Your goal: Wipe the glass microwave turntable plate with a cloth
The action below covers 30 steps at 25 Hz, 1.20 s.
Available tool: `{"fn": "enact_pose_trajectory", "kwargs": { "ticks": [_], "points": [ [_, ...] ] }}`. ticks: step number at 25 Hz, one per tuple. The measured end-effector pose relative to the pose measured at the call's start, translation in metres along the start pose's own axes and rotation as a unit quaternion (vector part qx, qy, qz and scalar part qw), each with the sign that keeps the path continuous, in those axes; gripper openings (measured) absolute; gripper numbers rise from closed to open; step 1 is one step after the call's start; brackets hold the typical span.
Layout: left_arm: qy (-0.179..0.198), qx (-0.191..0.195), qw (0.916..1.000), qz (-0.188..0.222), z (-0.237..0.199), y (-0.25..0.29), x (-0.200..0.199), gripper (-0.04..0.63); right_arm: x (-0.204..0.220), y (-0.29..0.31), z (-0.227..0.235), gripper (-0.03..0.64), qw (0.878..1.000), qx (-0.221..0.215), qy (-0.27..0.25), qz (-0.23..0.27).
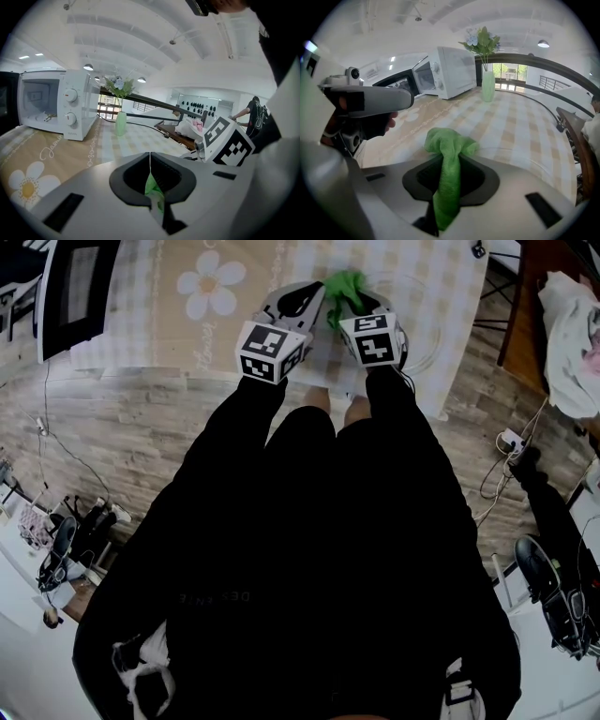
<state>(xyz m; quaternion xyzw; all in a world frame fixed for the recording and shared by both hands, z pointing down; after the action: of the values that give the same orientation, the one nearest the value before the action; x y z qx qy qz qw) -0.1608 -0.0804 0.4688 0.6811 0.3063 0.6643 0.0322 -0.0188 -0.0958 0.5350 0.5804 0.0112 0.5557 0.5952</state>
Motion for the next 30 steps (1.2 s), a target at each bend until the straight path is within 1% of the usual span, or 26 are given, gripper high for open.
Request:
{"fn": "enact_pose_trajectory", "kwargs": {
  "ticks": [6,15,19,23,30],
  "points": [
    [0.009,0.015,0.9998,-0.003,0.015,0.007,-0.004,0.021,0.011,-0.017,0.016,0.091,1.000,0.018,0.017,0.005],
    [0.020,0.042,0.9989,-0.010,0.045,0.020,-0.005,0.021,0.038,-0.053,0.050,0.090,0.997,0.061,0.050,0.018],
    [0.025,0.059,0.9979,-0.013,0.061,0.027,-0.005,0.021,0.051,-0.067,0.065,0.091,0.995,0.082,0.059,0.025],
    [0.033,0.077,0.9963,-0.016,0.076,0.033,-0.006,0.021,0.064,-0.085,0.075,0.089,0.992,0.099,0.079,0.029],
    [0.044,0.096,0.9941,-0.023,0.092,0.039,-0.006,0.021,0.085,-0.113,0.093,0.091,0.986,0.137,0.095,0.028]
  ]
}}
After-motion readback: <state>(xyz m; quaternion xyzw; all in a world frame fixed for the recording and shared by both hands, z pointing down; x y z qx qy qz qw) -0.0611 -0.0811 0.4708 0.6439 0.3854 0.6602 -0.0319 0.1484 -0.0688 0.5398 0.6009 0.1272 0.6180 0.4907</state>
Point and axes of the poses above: the fingertips, and each gripper's own axes: y forward along the fingers, z to its right, x out of its underside, the point moved 9 cm from there along -y, backward along the fingers, and after that the axes turned 14 degrees about -x, right-handed, at the moved point
